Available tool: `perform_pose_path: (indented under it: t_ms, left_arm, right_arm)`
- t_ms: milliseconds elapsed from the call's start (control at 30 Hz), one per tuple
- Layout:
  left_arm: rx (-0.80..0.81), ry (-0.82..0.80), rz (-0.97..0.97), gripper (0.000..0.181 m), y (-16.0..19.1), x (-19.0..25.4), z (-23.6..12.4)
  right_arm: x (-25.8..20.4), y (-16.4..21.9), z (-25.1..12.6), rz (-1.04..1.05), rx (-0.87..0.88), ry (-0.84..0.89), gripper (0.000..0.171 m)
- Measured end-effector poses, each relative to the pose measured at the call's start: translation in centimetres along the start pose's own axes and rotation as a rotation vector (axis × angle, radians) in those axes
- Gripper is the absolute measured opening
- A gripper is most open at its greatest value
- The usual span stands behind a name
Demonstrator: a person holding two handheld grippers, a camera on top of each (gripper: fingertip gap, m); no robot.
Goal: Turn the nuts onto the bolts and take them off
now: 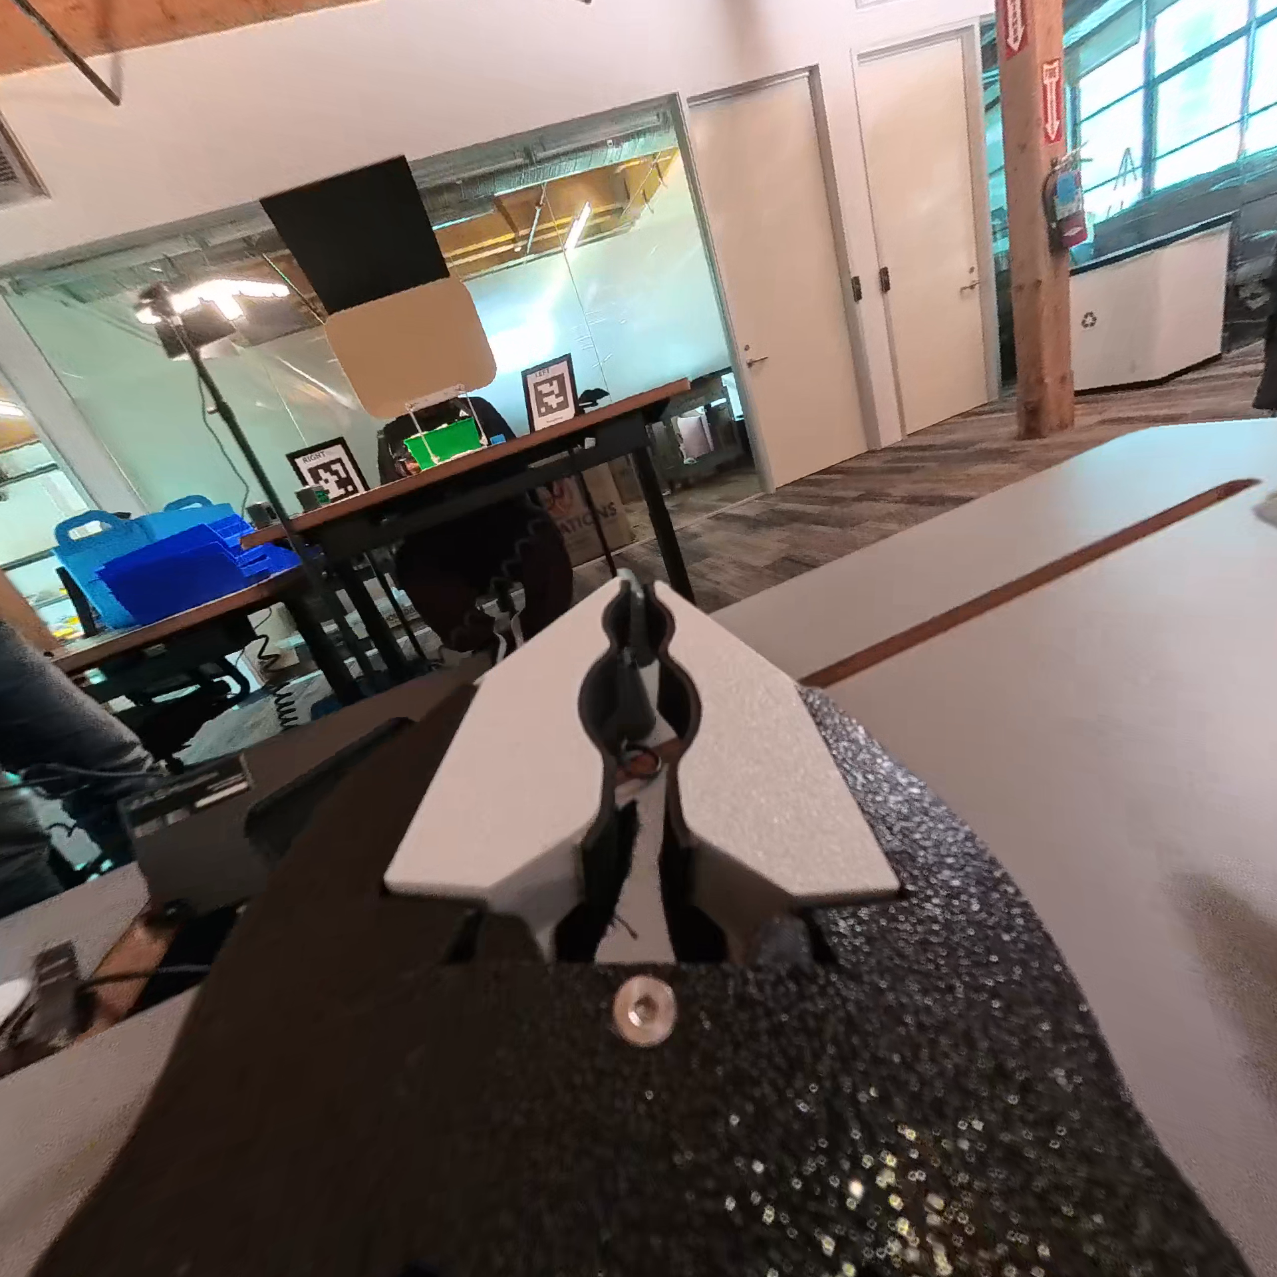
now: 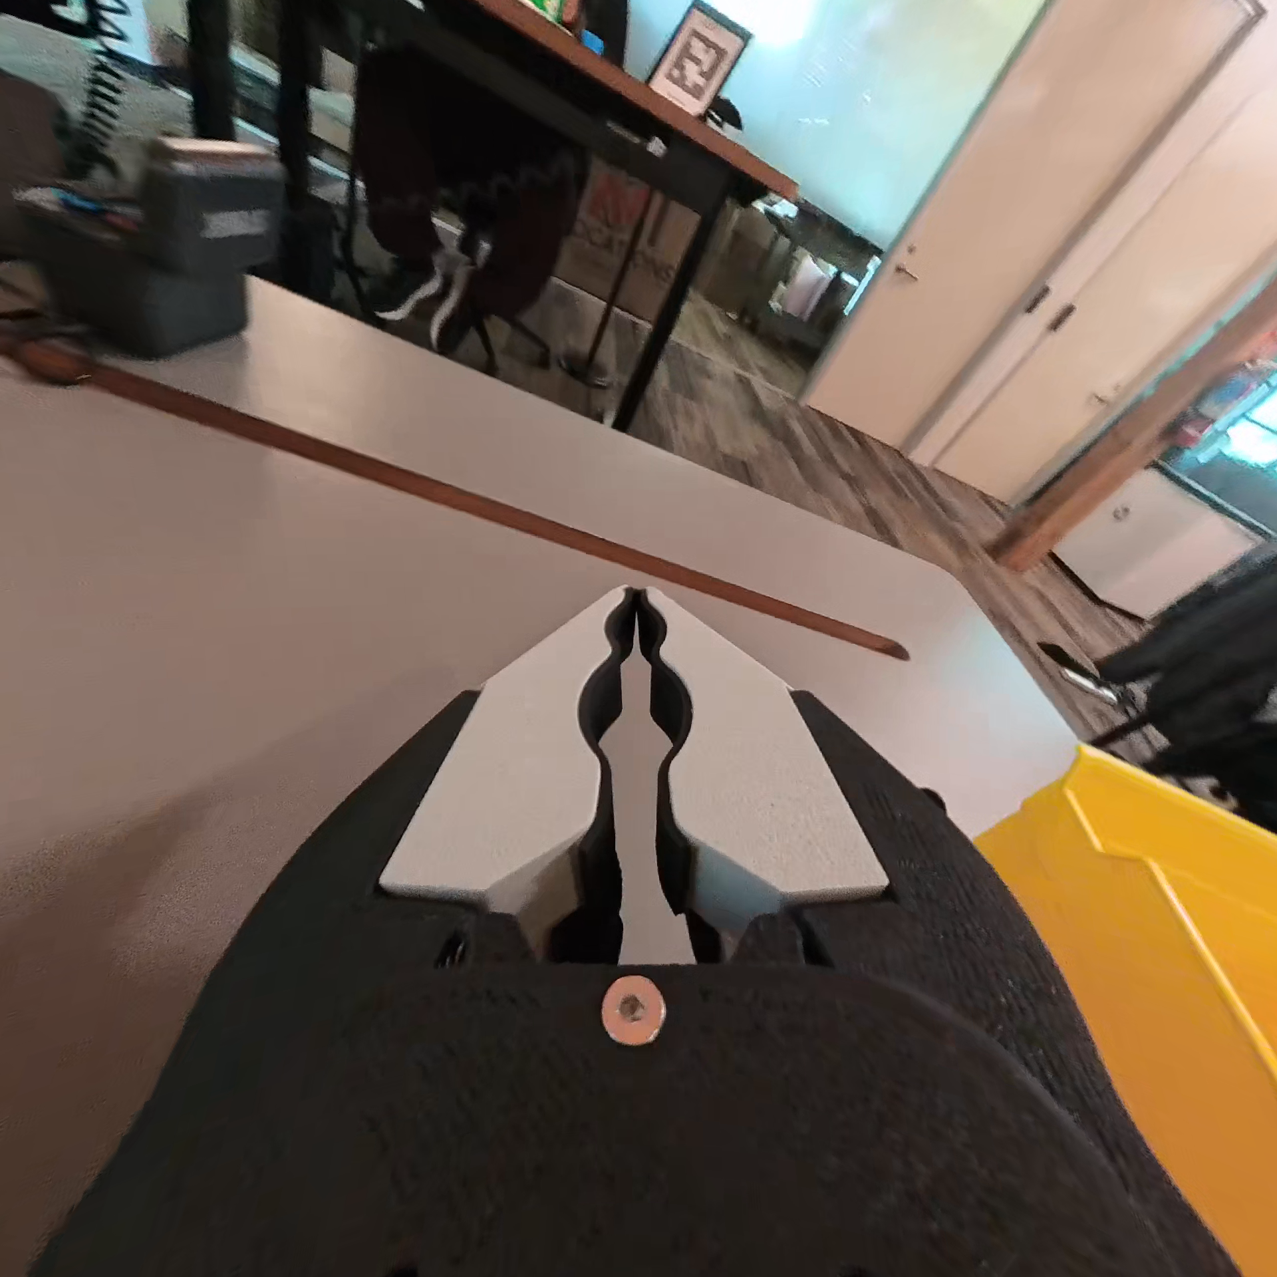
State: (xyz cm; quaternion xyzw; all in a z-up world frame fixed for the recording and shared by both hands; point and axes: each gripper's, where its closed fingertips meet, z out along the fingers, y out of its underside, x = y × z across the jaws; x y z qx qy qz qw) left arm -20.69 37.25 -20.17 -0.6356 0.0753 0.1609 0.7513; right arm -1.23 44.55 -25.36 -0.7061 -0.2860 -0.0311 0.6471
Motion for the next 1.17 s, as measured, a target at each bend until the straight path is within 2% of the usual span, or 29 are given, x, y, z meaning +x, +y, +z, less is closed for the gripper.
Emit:
perform_pose_path:
  t_ms: [200,367,500,633,733,867,1033,1100,1167]
  left_arm:
    - [-0.044,-0.015,-0.049,0.004,-0.9,1.1,-7.7]
    - [-0.088,0.067,-0.097,0.005,-1.7,4.0,-12.6]
    - [-0.13,0.155,-0.073,0.007,-2.4,6.5,-15.9]
    - [-0.141,0.223,-0.046,0.019,-5.1,6.7,-19.8]
    - [-0.149,0.198,-0.045,0.021,-7.9,4.3,-22.6]
    - [-0.165,0.074,-0.079,0.023,-10.4,-1.2,-25.9]
    - [-0.319,-0.198,-0.105,0.026,-8.5,-10.6,-31.3]
    - [-0.428,-0.282,-0.161,0.031,-6.7,-14.6,-33.8]
    - [-0.634,-0.21,-0.264,0.043,-3.4,-16.3,-35.5]
  right_arm:
    - [-3.1,0.0,-5.4,0.02,0.078,-0.121,0.0]
    - [-4.5,-1.2,-9.4,-0.008,0.204,-0.192,0.0]
    - [-5.7,-1.8,-11.2,-0.037,0.281,-0.262,0.0]
    - [-5.9,-1.9,-11.6,-0.024,0.295,-0.293,0.0]
    - [-6.3,-2.2,-11.9,-0.013,0.307,-0.32,0.003]
    - [-7.0,-2.5,-12.3,0.012,0.325,-0.365,0.007]
    - [-7.8,-2.8,-12.9,-0.01,0.349,-0.396,0.008]
    - [-8.0,-2.8,-13.0,-0.028,0.356,-0.398,0.007]
    - [-8.2,-2.9,-13.0,-0.046,0.362,-0.392,0.007]
